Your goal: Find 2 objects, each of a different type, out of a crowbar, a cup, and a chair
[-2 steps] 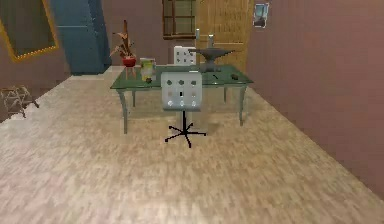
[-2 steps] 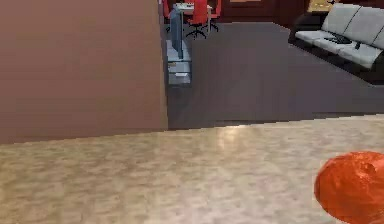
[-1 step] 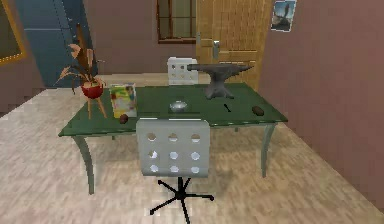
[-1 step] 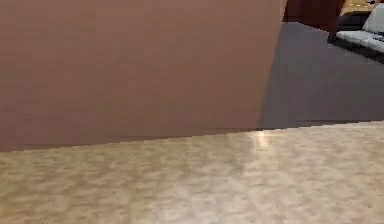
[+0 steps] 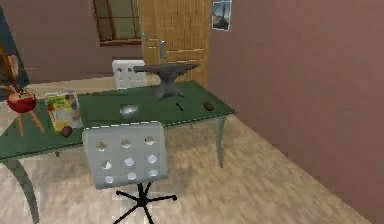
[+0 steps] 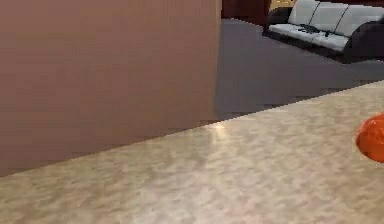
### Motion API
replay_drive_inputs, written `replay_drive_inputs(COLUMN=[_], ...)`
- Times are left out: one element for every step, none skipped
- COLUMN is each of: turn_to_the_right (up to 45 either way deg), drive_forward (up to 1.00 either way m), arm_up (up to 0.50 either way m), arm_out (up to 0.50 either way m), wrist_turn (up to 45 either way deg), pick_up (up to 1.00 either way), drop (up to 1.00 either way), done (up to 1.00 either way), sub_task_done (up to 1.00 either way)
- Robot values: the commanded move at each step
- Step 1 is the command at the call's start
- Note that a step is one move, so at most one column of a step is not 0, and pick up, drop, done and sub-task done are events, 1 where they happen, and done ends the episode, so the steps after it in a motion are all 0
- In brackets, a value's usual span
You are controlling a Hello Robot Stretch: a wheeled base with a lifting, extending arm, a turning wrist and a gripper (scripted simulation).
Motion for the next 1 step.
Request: replay_drive_inputs(turn_to_the_right=[0.0], drive_forward=[0.15], arm_up=[0.00], arm_out=[0.00], wrist_turn=[0.0], pick_up=[0.00], drop=[0.00], done=[0.00], sub_task_done=[0.00])
